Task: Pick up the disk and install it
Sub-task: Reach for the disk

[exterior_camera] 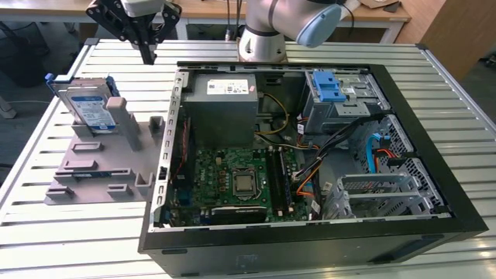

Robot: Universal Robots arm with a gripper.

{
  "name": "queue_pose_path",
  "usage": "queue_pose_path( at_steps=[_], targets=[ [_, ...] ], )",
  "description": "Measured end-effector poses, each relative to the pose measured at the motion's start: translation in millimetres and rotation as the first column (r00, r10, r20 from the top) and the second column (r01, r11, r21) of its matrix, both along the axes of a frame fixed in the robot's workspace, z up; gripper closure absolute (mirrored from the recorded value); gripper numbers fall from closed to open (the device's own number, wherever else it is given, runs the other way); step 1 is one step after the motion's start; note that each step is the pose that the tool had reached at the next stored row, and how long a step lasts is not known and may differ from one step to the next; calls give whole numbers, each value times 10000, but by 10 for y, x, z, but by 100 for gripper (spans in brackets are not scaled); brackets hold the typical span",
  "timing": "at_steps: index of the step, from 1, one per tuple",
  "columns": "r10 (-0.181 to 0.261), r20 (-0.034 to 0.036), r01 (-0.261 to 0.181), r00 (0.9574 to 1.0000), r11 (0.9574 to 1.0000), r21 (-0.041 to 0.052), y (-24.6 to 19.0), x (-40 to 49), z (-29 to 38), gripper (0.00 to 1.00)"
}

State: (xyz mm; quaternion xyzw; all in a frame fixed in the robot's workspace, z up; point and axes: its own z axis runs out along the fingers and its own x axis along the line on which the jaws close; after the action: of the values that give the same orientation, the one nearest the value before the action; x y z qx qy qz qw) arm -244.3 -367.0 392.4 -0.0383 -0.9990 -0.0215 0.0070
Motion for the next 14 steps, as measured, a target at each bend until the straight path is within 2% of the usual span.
queue_pose_path(
  at_steps=[14],
  targets=[
    [0, 0, 0, 10000, 10000, 0, 29, -113, 0, 89]
  ],
)
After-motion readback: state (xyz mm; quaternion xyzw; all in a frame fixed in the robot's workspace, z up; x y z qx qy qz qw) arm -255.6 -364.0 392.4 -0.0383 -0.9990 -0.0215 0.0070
